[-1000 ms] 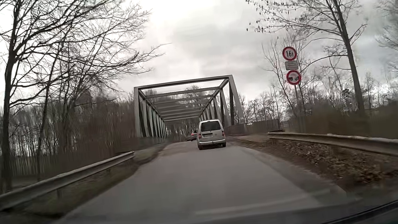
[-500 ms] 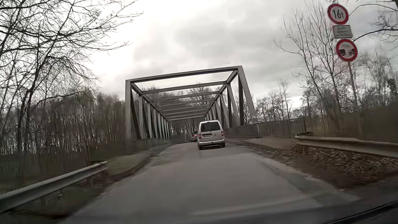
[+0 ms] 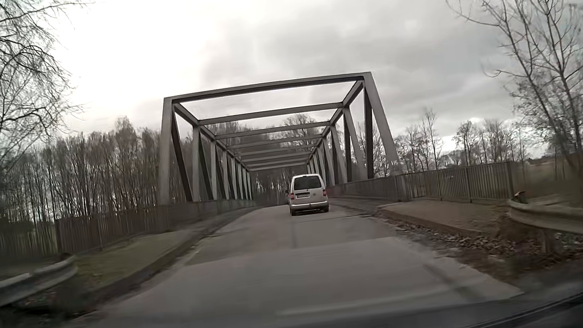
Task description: Follow the waypoints while adhering to traffic rules and regulations
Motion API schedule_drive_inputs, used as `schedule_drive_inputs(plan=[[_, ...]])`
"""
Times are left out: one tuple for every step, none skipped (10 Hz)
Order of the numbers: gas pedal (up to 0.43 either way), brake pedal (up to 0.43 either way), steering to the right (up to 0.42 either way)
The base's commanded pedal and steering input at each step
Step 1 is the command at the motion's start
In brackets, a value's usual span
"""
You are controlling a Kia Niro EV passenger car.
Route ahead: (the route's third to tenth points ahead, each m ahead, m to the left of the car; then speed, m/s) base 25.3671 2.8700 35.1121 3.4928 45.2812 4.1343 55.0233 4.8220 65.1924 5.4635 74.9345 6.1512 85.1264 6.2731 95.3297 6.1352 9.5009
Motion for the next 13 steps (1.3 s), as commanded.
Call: schedule_drive_inputs(plan=[[0.157, 0.0, -0.017], [0.157, 0.0, -0.017], [0.157, 0.0, -0.017], [0.157, 0.0, -0.017], [0.157, 0.0, -0.016], [0.157, 0.0, -0.017], [0.157, 0.0, -0.017], [0.157, 0.0, -0.017], [0.157, 0.0, -0.016], [0.157, 0.0, -0.016], [0.169, 0.0, -0.017], [0.169, 0.0, -0.017], [0.169, 0.0, -0.016]])
